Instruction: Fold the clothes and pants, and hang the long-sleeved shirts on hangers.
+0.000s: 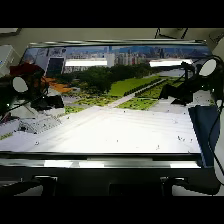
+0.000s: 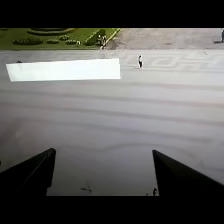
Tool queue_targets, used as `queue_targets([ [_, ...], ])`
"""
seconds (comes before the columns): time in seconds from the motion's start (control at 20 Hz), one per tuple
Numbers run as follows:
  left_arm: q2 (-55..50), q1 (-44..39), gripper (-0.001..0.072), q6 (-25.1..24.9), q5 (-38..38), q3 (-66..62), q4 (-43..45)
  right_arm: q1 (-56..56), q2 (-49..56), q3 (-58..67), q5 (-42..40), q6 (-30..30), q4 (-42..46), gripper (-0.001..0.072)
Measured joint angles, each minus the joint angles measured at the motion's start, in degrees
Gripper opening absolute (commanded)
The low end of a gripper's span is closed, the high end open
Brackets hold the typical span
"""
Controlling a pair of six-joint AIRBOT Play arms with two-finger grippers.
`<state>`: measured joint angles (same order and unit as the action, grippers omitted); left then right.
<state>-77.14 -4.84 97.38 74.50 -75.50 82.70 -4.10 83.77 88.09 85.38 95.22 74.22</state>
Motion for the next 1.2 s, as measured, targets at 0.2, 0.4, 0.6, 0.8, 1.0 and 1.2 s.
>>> queue_targets([
  [0.2,0.0,0.0,0.0711,0.0,0.0,0.0,0.0,0.0,0.0,0.0,0.0,0.0,0.0,0.0703],
  [0.4,0.0,0.0,0.0711,0.0,0.0,0.0,0.0,0.0,0.0,0.0,0.0,0.2,0.0,0.0703],
  [0.6,0.0,0.0,0.0711,0.0,0.0,0.0,0.0,0.0,0.0,0.0,0.0,0.2,0.0,0.0703],
  [0.8,-0.1,0.0,0.0711,0.1,-2.7,0.0,0.0,0.0,0.0,0.0,-0.7,0.2,0.0,0.0701],
  [1.0,-0.3,0.0,0.0711,0.1,-8.7,0.0,0.0,0.0,0.0,0.0,-5.2,0.2,0.0,0.0701],
  [1.2,-0.4,0.2,0.0715,0.1,-15.2,-0.1,0.6,0.0,0.0,0.0,-12.0,-0.3,0.2,0.0679],
])
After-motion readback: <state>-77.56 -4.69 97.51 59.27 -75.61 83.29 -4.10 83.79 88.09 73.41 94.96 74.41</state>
